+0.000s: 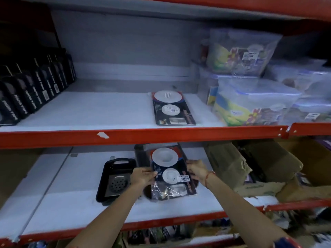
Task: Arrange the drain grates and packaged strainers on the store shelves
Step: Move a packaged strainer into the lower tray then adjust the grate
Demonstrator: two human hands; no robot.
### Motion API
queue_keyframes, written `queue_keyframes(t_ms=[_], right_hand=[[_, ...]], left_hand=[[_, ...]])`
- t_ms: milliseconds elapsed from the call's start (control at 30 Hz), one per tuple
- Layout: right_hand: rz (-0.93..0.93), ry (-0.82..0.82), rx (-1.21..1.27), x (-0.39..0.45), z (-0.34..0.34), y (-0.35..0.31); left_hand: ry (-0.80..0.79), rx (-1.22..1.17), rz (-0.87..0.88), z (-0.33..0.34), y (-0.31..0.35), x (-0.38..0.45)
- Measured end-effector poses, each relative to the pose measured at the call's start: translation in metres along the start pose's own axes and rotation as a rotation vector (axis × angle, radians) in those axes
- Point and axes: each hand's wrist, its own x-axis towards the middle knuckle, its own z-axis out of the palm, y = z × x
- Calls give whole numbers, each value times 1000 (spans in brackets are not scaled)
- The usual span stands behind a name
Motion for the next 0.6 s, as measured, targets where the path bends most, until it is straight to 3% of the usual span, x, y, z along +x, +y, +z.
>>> queue_keyframes(t_ms=[267, 600], right_hand=[[-51, 2, -170, 47, 14, 2], [-247, -73, -515, 1, 18, -3]], left_hand=[[94, 93, -97, 4, -14, 54], [-147, 480, -34, -3, 1, 18]])
